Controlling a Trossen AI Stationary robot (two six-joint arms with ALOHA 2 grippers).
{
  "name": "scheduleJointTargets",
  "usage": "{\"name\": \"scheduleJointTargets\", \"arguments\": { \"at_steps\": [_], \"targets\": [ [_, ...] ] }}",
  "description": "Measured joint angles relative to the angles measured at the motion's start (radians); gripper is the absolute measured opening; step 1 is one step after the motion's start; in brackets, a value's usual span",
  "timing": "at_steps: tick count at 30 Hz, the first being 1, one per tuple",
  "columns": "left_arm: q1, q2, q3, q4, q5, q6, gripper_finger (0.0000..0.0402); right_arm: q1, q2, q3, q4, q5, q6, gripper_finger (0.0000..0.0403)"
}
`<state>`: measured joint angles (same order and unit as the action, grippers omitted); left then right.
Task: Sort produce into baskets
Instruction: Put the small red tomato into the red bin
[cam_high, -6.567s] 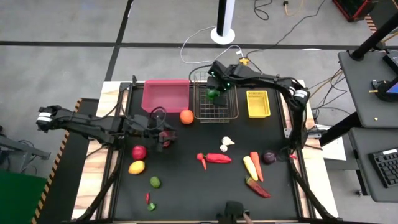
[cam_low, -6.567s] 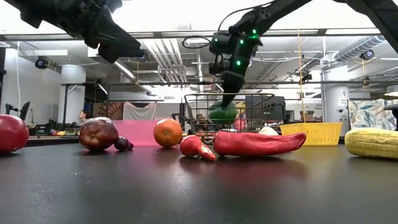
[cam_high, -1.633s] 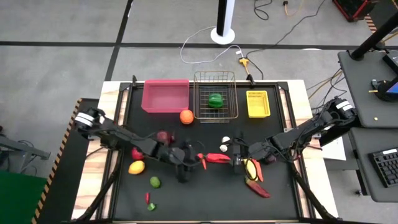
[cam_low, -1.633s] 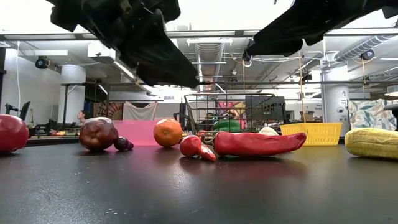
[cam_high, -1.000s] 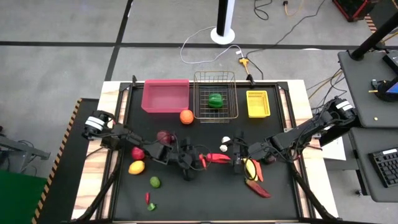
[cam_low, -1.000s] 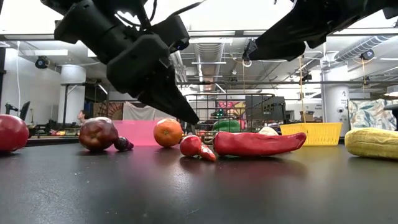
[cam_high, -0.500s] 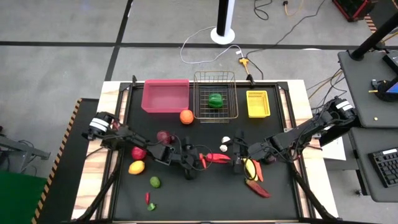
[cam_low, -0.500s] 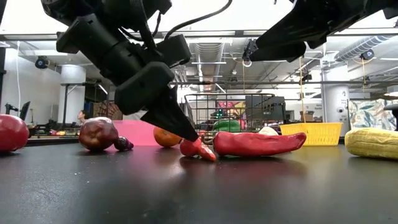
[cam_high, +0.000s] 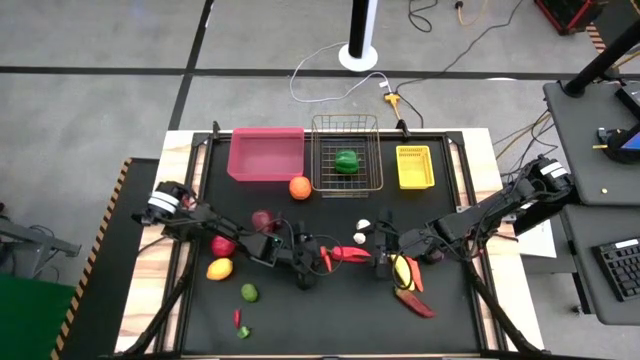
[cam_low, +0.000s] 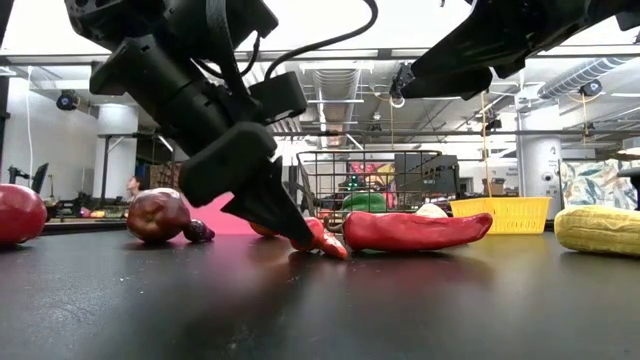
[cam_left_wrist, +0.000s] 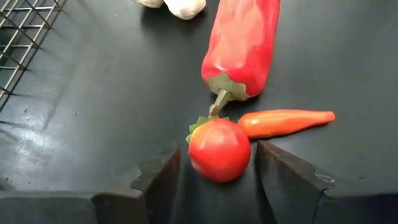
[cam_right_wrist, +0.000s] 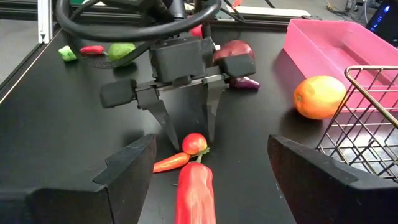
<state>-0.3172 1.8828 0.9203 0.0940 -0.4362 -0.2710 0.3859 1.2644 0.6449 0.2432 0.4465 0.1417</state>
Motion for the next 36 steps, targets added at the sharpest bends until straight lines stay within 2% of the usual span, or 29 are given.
{"name": "scheduleJointTargets", "arguments": {
  "at_steps": [14, 23, 29, 32, 36],
  "targets": [
    [0.000, -0.003, -0.001, 0.001, 0.000, 0.019, 0.0103, 0.000, 0.000, 0.000, 0.000, 0.000, 0.000, 0.0295],
    [0.000, -0.141, -0.001, 0.017, 0.000, 0.099, 0.0099, 0.002, 0.000, 0.000, 0.027, 0.001, -0.036, 0.0295],
    [-0.004, -0.248, -0.004, 0.197, 0.008, 0.219, 0.0100, 0.037, 0.000, 0.027, 0.075, 0.002, -0.141, 0.0295],
    [-0.005, -0.266, -0.030, 0.388, 0.085, 0.282, 0.0100, 0.060, 0.000, 0.053, 0.081, 0.001, -0.196, 0.0294],
    [-0.004, -0.264, -0.093, 0.620, 0.167, 0.269, 0.0100, 0.086, 0.000, 0.083, 0.086, 0.003, -0.266, 0.0291]
  ]
}}
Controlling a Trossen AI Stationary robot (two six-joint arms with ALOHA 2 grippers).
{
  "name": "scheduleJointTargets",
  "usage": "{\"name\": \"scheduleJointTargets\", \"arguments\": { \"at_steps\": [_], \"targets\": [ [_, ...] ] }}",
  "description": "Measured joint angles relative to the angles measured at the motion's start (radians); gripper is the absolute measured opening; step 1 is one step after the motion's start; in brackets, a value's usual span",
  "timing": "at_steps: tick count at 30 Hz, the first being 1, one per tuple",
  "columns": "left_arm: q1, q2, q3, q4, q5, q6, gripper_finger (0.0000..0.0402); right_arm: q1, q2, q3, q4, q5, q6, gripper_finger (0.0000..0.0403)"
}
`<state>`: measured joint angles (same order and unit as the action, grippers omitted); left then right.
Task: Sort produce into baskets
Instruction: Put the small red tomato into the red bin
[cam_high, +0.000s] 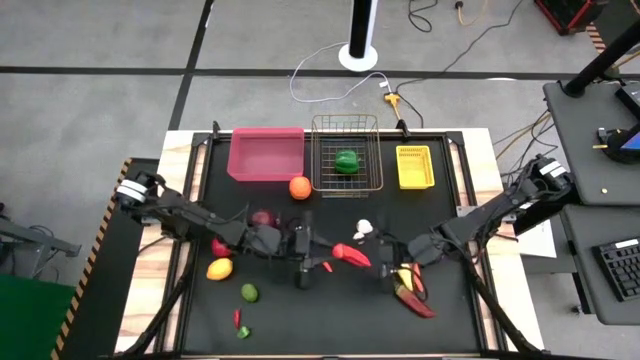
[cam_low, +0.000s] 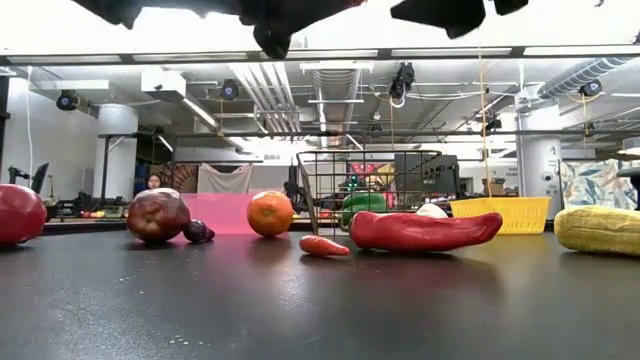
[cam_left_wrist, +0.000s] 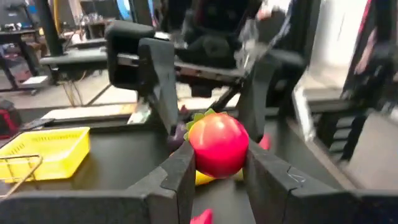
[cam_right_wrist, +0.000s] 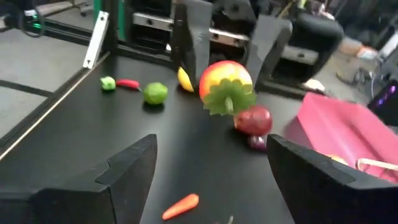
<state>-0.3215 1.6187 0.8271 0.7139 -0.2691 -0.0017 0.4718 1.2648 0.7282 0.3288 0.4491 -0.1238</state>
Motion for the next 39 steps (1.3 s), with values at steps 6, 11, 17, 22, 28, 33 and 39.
{"name": "scheduleJointTargets", "arguments": {
  "at_steps": [6, 11, 17, 22, 28, 33, 39],
  "targets": [
    [0.004, 0.003, -0.088, 0.217, 0.029, -0.170, 0.0100, 0.029, 0.001, 0.045, 0.001, 0.053, -0.152, 0.0281],
    [0.039, 0.003, -0.108, 0.377, 0.187, -0.253, 0.0100, 0.027, 0.001, 0.097, 0.004, 0.050, -0.275, 0.0278],
    [0.064, 0.004, -0.098, 0.372, 0.238, -0.369, 0.0100, 0.025, 0.010, 0.162, 0.003, 0.050, -0.401, 0.0280],
    [0.067, 0.012, -0.086, 0.367, 0.235, -0.389, 0.0100, 0.019, 0.049, 0.208, -0.010, 0.053, -0.475, 0.0279],
    [0.067, 0.012, -0.084, 0.370, 0.237, -0.404, 0.0100, 0.019, 0.115, 0.262, -0.052, 0.185, -0.508, 0.0279],
    [0.067, 0.013, -0.084, 0.369, 0.237, -0.408, 0.0100, 0.014, 0.145, 0.281, -0.063, 0.190, -0.514, 0.0267],
    [0.067, 0.013, -0.084, 0.369, 0.236, -0.408, 0.0100, 0.012, 0.148, 0.282, -0.063, 0.207, -0.526, 0.0241]
  ]
}}
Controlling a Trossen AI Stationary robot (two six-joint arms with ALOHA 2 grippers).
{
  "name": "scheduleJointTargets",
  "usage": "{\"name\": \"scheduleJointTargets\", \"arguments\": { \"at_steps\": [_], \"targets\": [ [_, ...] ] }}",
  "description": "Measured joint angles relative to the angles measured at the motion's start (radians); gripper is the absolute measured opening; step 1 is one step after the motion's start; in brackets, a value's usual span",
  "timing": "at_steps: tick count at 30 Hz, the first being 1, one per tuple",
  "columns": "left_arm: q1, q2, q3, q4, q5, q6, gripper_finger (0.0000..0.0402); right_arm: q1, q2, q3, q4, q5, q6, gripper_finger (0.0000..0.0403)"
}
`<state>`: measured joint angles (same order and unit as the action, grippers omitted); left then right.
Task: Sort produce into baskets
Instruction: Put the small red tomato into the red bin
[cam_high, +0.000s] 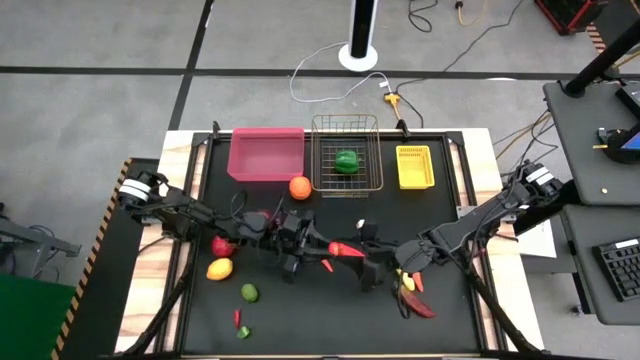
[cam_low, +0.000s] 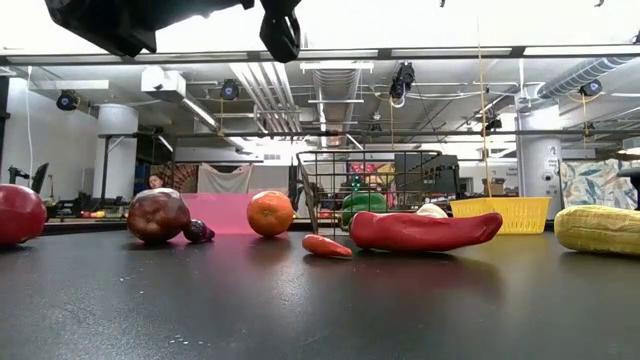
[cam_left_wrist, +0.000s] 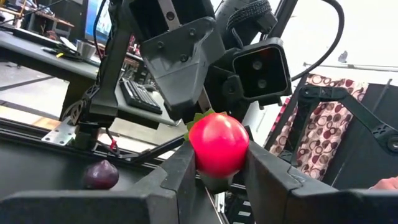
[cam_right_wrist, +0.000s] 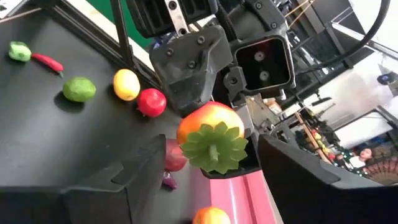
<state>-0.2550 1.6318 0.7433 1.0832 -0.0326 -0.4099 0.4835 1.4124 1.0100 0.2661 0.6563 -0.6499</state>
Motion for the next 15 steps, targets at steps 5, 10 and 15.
{"name": "scheduleJointTargets", "arguments": {
  "at_steps": [5, 10, 15],
  "targets": [
    [0.000, 0.000, 0.000, 0.000, 0.000, 0.000, 0.0101, 0.000, 0.000, 0.000, 0.000, 0.000, -0.005, 0.0220],
    [0.000, 0.000, 0.000, -0.001, -0.001, 0.000, 0.0101, 0.000, 0.000, 0.000, 0.000, 0.000, -0.006, 0.0201],
    [0.001, 0.000, 0.000, -0.001, -0.001, 0.000, 0.0101, 0.000, 0.000, 0.000, 0.000, -0.001, -0.008, 0.0182]
  ]
}}
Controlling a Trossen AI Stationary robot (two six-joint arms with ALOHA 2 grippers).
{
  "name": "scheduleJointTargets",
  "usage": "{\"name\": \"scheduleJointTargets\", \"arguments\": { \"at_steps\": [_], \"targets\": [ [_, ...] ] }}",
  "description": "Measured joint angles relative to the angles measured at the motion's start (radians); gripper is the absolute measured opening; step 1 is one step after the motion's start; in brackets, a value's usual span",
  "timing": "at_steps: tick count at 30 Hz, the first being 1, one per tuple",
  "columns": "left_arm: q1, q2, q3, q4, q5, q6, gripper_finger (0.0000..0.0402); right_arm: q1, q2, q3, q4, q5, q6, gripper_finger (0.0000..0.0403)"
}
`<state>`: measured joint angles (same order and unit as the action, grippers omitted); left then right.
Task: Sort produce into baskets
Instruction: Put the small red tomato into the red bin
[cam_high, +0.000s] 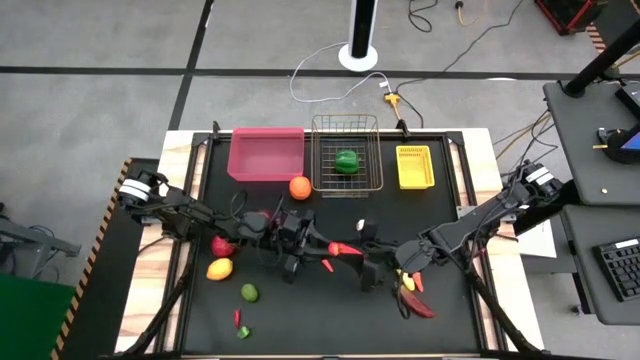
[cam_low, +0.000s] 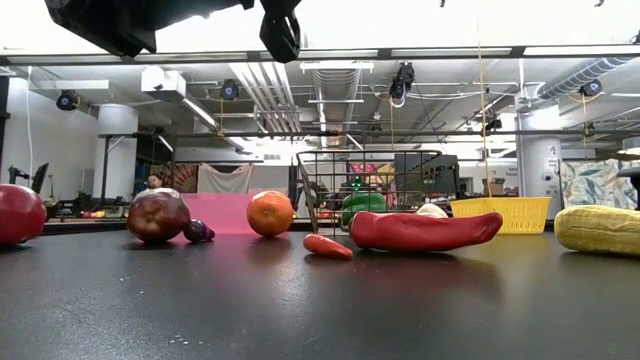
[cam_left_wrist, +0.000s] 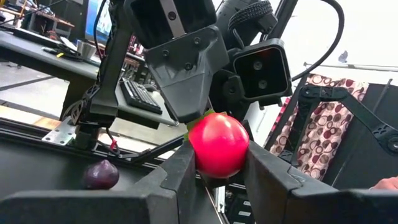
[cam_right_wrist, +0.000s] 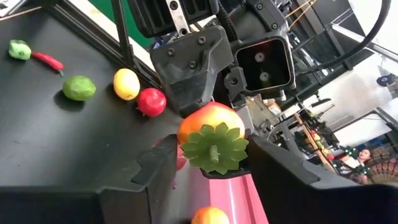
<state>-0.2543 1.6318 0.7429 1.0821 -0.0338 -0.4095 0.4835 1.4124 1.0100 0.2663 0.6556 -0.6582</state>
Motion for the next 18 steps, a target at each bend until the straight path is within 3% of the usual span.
{"name": "scheduleJointTargets", "arguments": {
  "at_steps": [11, 18],
  "targets": [
    [0.001, 0.000, 0.000, -0.004, -0.002, 0.001, 0.0101, 0.000, 0.000, 0.000, -0.001, -0.001, 0.000, 0.0136],
    [0.000, 0.000, 0.000, -0.005, -0.026, 0.006, 0.0102, 0.000, 0.000, 0.000, -0.003, 0.000, 0.000, 0.0128]
  ]
}}
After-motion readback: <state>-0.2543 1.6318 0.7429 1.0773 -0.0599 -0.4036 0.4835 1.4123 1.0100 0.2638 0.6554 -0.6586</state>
